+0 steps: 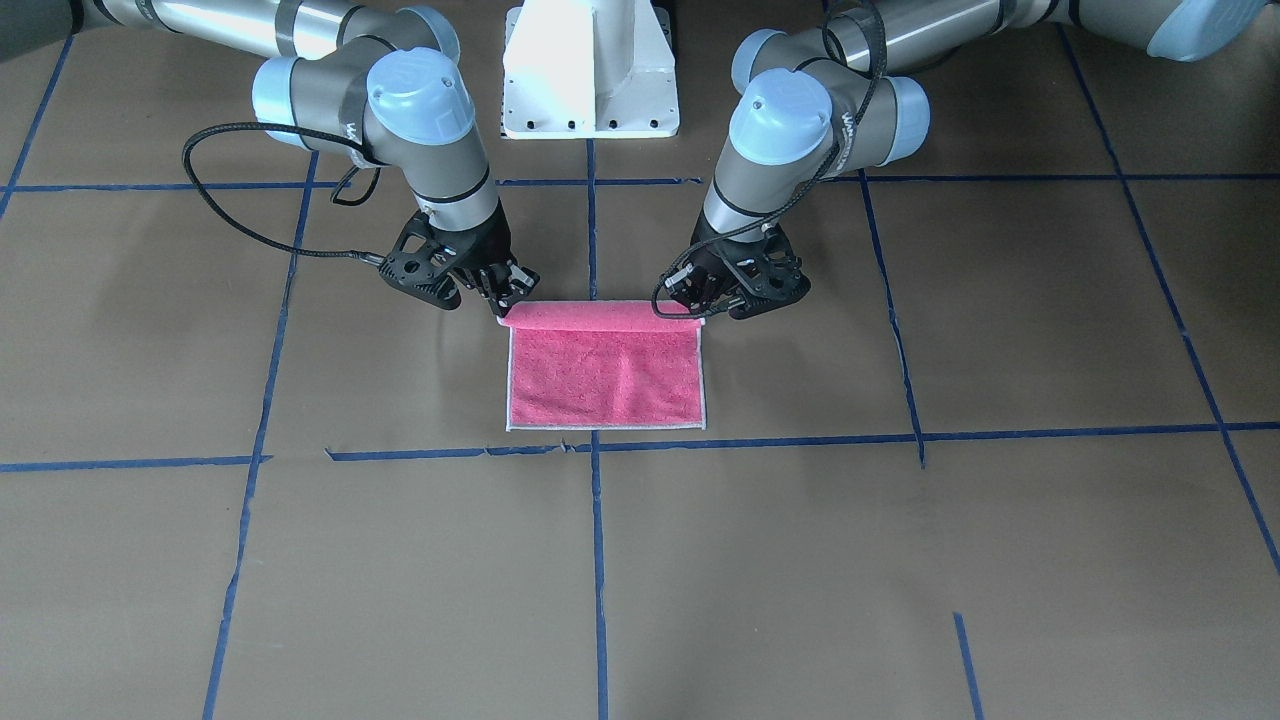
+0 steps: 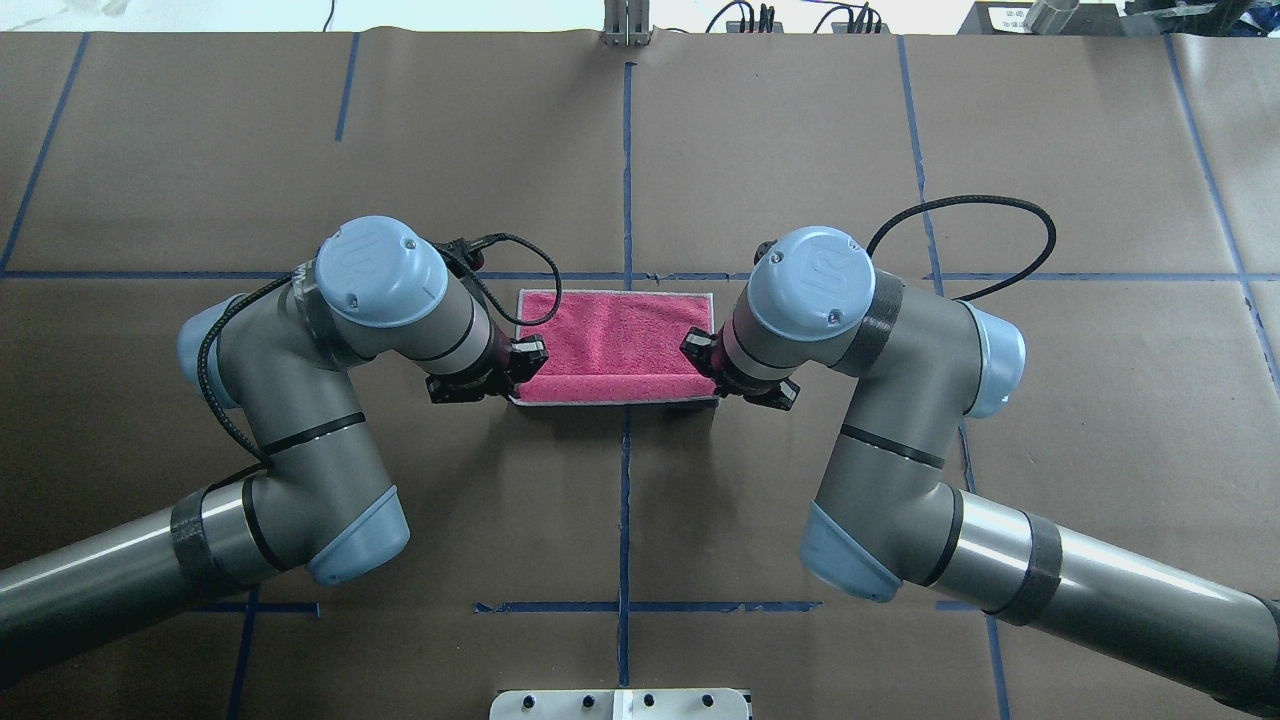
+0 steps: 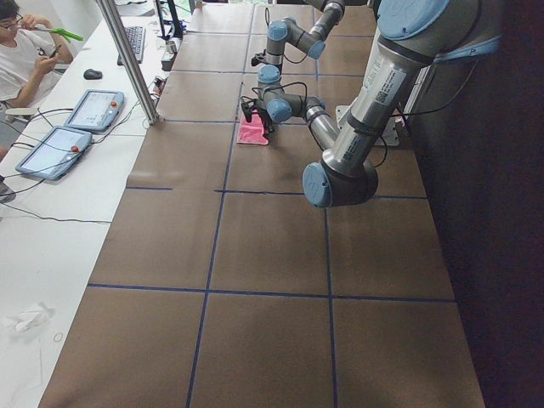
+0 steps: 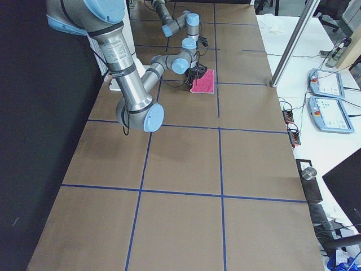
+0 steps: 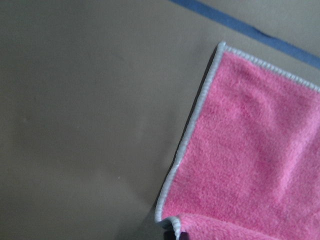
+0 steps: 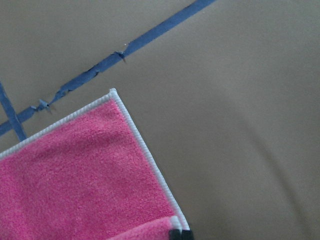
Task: Fold towel twice with both arms
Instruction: 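Lift both towel edges and fold them toward each other over the middle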
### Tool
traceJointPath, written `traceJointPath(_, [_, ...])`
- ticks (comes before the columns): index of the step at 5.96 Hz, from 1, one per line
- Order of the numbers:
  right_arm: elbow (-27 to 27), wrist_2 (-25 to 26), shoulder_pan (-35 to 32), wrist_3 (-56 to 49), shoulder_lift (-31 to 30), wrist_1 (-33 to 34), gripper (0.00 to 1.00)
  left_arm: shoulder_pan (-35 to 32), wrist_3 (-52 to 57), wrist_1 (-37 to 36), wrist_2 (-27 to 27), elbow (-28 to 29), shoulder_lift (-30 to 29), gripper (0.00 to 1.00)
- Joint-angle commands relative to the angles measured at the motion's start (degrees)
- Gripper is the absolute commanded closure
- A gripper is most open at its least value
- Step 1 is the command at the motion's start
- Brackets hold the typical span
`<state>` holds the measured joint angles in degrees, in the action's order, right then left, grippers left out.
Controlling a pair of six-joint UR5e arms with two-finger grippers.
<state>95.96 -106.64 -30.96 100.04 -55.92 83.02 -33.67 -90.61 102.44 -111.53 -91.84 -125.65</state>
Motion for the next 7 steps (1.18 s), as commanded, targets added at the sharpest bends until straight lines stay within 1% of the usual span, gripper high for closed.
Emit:
traceJointPath(1, [-4.35,-0.32,-1.98,-0.20,3.25,-0.49,0.98,-2.96,-0.09,5.27,0.08,8.04,-3.10,1.00])
traceJointPath(2, [-6.99,-0.15,-2.86,-0.03,3.80,-4.23,0.98,-3.85,-0.09,6.96,-0.01,10.95,-3.46,1.00])
traceJointPath(3, [-8.76,-0.15,-3.31,-0.02,4.85,-5.31,0.98,-3.86,-0.44,7.16,-0.01,11.15,-3.55,1.00])
traceJointPath(5, [-9.39,-0.32,-4.54,-0.02,5.82,-5.32,0.97,-3.86,-0.79,7.16,-0.01,11.16,-4.25,0.96])
traceJointPath(7, [-13.76,-0.32,-4.81,-0.11,8.97,-5.41,0.96,-3.77,-1.67,7.16,-0.01,11.16,-5.13,0.94])
